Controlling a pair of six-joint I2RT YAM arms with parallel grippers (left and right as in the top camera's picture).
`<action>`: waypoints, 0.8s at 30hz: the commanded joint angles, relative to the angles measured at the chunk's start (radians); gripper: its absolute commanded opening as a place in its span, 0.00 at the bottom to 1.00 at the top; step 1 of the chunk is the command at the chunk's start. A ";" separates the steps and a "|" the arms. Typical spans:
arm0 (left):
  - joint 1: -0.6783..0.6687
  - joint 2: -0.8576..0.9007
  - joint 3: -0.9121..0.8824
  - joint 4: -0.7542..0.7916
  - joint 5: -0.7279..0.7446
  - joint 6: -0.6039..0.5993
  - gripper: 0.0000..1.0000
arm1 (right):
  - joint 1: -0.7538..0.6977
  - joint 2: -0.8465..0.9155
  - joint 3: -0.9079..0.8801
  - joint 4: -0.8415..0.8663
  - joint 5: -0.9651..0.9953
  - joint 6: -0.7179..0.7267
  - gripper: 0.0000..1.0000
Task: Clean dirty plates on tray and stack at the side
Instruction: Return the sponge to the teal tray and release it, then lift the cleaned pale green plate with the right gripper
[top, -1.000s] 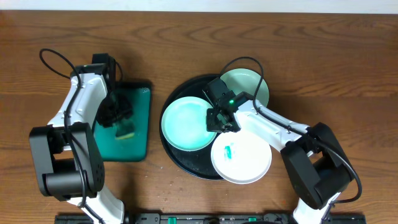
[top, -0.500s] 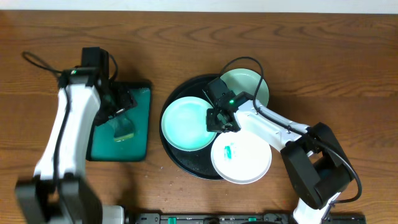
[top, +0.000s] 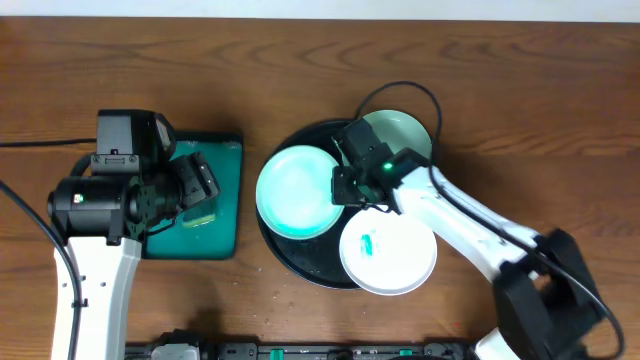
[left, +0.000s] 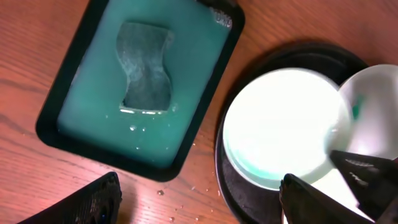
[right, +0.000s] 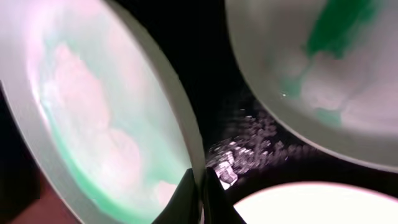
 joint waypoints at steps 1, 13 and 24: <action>-0.004 0.004 0.013 -0.011 0.002 0.010 0.82 | -0.006 -0.085 0.003 -0.012 -0.031 0.058 0.01; -0.004 0.006 0.013 -0.015 0.002 0.010 0.82 | -0.213 -0.248 0.003 -0.236 -0.556 0.133 0.01; -0.004 0.006 0.013 -0.016 0.002 0.010 0.83 | -0.288 -0.248 0.002 -0.352 -0.646 -0.124 0.01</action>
